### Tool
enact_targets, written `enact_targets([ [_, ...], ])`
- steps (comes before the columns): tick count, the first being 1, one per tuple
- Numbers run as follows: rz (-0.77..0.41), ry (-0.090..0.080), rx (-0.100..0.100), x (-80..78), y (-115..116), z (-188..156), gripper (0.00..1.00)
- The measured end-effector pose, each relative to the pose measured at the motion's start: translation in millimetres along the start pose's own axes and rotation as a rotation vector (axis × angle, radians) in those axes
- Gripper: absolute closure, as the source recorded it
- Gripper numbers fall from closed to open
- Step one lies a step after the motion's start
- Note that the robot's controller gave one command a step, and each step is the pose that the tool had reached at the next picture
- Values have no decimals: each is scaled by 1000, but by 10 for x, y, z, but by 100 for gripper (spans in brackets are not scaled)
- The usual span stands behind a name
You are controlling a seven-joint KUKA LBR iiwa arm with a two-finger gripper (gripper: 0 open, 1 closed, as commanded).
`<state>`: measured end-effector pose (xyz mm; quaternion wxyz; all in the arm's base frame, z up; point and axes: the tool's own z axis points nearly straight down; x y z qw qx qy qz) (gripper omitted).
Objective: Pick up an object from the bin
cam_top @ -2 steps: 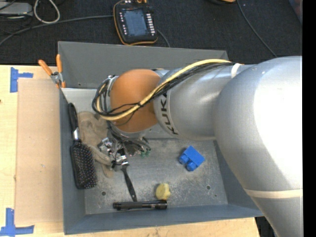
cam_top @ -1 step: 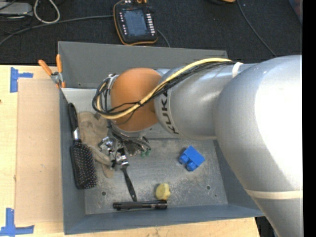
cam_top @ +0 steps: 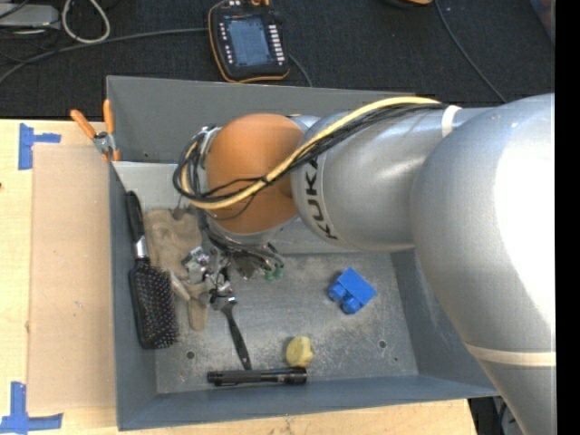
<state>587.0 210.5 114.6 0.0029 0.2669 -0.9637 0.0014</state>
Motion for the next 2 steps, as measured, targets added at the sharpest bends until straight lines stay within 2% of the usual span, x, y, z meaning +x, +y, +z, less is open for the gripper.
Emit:
enact_targets([
  [1,17,-6,0,-14,-5,-194,100],
  [2,17,-3,0,-7,-2,-337,100],
])
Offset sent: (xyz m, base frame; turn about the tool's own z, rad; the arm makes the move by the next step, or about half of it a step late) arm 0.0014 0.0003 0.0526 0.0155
